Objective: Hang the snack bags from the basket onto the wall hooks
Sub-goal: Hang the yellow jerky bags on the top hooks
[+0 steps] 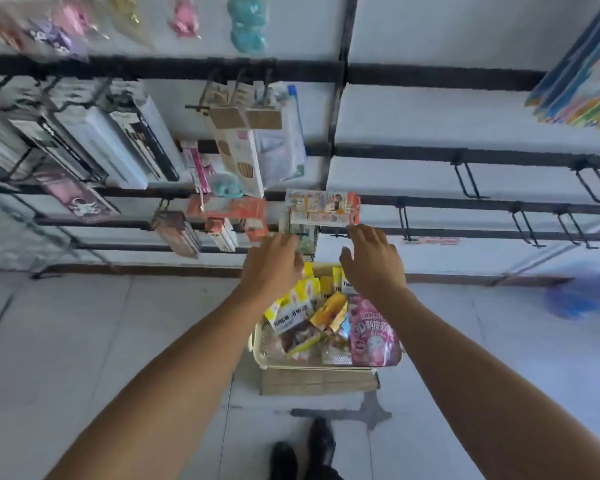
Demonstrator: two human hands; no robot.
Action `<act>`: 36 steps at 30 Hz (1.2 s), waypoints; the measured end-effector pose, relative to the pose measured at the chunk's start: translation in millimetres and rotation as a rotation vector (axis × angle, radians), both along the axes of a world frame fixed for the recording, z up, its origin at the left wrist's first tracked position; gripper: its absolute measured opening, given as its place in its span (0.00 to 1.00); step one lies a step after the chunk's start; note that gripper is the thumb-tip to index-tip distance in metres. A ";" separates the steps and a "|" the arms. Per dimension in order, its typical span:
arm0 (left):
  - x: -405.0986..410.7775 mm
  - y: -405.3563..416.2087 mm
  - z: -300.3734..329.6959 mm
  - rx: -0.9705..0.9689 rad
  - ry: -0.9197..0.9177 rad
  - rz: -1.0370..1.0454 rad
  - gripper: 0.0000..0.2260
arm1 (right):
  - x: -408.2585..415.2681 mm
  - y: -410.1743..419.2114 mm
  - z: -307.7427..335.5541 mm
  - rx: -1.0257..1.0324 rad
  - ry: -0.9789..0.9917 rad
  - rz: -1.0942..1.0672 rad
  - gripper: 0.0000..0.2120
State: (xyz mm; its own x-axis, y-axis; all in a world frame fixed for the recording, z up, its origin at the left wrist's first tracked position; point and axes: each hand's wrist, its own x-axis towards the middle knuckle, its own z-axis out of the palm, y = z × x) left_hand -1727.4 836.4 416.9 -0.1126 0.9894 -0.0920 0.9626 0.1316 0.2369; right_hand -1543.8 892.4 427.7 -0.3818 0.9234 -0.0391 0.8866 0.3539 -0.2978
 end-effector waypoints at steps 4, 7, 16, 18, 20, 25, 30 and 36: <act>-6.9 -18.1 -72.2 -0.143 -0.085 0.152 0.16 | 0.7 0.9 -69.2 -0.153 -0.048 0.052 0.20; -5.0 -29.8 -126.5 -0.248 -0.153 0.220 0.14 | -4.3 0.4 -121.9 -0.286 -0.045 0.091 0.20; 9.1 -33.5 -255.6 -0.320 -0.406 0.519 0.32 | -55.1 1.0 -245.1 -0.465 -0.090 0.090 0.25; 11.1 -33.1 -271.4 -0.356 -0.506 0.638 0.34 | -60.8 3.4 -263.1 -0.479 -0.141 0.070 0.26; 11.1 -32.3 -286.7 -0.361 -0.592 0.716 0.37 | -65.0 4.9 -276.4 -0.496 -0.163 0.065 0.26; 7.1 -31.8 -309.7 -0.289 -0.792 0.894 0.35 | -72.1 2.3 -293.5 -0.490 -0.182 0.065 0.27; 2.4 -30.8 -320.7 -0.213 -0.865 1.017 0.25 | -70.9 2.3 -299.9 -0.472 -0.006 -0.013 0.24; 0.8 -36.1 -303.9 -0.167 -0.885 1.082 0.16 | -66.8 0.6 -288.6 -0.463 0.198 -0.080 0.08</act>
State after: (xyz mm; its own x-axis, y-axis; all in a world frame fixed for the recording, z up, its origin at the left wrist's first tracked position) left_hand -1726.6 800.3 113.0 -0.6439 0.4226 -0.6378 -0.0888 0.7867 0.6109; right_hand -1610.7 892.9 139.1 -0.3519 0.8532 -0.3849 0.8160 0.0782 -0.5727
